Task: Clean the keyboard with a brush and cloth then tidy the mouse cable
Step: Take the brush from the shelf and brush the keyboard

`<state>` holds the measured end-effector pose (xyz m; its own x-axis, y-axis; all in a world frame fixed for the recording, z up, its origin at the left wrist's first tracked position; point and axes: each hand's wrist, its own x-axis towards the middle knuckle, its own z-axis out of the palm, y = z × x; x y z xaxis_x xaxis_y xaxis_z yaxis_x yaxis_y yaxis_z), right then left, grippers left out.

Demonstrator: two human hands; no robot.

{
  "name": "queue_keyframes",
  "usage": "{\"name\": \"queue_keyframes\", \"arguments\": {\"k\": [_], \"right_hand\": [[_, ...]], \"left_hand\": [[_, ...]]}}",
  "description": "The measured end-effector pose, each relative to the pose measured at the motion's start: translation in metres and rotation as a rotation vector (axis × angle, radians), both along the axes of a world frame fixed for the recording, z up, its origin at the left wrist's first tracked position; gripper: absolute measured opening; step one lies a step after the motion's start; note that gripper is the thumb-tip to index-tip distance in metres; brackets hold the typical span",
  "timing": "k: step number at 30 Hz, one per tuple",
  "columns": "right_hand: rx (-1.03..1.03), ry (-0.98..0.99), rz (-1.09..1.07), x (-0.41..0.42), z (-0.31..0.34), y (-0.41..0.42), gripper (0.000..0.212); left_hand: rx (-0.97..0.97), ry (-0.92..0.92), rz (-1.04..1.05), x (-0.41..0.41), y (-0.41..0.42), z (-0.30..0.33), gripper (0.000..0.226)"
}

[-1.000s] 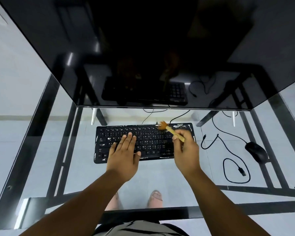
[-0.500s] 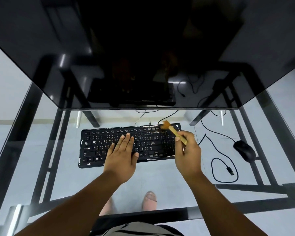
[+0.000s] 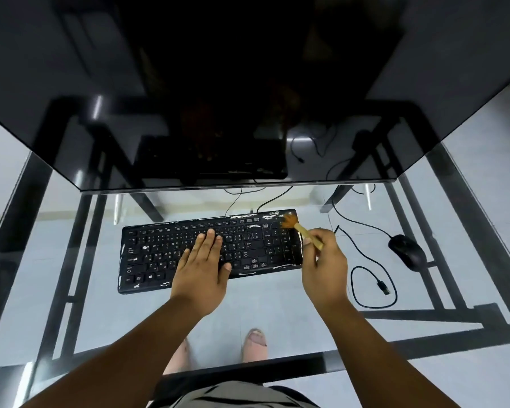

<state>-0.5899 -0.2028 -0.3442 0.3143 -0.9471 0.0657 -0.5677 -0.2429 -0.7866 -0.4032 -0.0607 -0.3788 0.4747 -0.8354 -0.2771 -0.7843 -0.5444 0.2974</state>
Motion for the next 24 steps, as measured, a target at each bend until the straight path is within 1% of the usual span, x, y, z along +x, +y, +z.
{"name": "queue_keyframes", "arguments": {"k": [2,3,4,6,7,8,10,12,13,15,16,17,19,20,21,22,23,24], "right_hand": [[0.029,-0.033,0.118,0.0,0.003,0.003,0.006],[0.029,-0.004,0.168,-0.001,0.003,0.005,0.006],[0.013,0.039,0.168,-0.002,0.002,0.006,0.006],[-0.018,0.069,0.045,-0.005,0.001,0.004,0.005],[-0.017,0.038,-0.01,-0.005,0.002,0.003,0.005],[-0.003,-0.007,-0.018,-0.006,0.002,0.003,0.006],[0.054,-0.083,0.096,-0.003,0.004,0.006,0.01],[0.086,-0.045,0.231,0.0,0.002,0.01,0.011],[0.073,0.005,0.232,0.0,0.0,0.011,0.01],[0.025,0.05,0.089,0.001,-0.002,0.009,0.007],[0.012,0.024,0.023,0.002,-0.002,0.008,0.007],[0.012,-0.017,0.016,0.003,-0.001,0.007,0.007],[0.039,-0.068,0.153,0.01,0.002,0.011,0.008],[0.041,-0.038,0.236,0.014,0.002,0.014,0.008],[0.017,0.021,0.27,0.015,0.001,0.017,0.009],[-0.013,0.073,0.242,0.017,0.0,0.018,0.009],[-0.044,0.101,0.163,0.018,-0.001,0.017,0.009],[-0.061,0.089,0.081,0.018,0.0,0.017,0.009]], "left_hand": [[-0.004,0.001,0.0,0.0,-0.001,0.001,0.063],[-0.006,0.004,0.002,0.0,-0.001,0.001,0.063],[-0.005,0.008,0.004,0.0,-0.001,0.002,0.063],[-0.001,0.013,0.01,0.0,-0.001,0.002,0.063],[-0.001,0.013,0.014,-0.001,-0.001,0.002,0.063],[-0.003,0.015,0.016,-0.001,-0.001,0.002,0.063],[-0.003,0.019,0.015,-0.002,0.0,0.003,0.063],[-0.002,0.022,0.009,-0.002,0.002,0.004,0.063],[-0.005,0.026,0.007,-0.001,0.002,0.004,0.063],[-0.02,0.039,0.012,0.0,0.004,0.004,0.063],[-0.027,0.044,0.016,0.0,0.005,0.004,0.064],[-0.028,0.045,0.016,0.0,0.006,0.004,0.064],[-0.019,0.038,0.007,0.001,0.008,0.004,0.064],[-0.017,0.035,0.004,0.002,0.009,0.005,0.063],[-0.015,0.036,0.003,0.002,0.01,0.006,0.063],[-0.012,0.038,0.004,0.003,0.011,0.006,0.063],[-0.011,0.044,0.009,0.003,0.011,0.007,0.063],[-0.013,0.052,0.017,0.004,0.012,0.008,0.063]]}}
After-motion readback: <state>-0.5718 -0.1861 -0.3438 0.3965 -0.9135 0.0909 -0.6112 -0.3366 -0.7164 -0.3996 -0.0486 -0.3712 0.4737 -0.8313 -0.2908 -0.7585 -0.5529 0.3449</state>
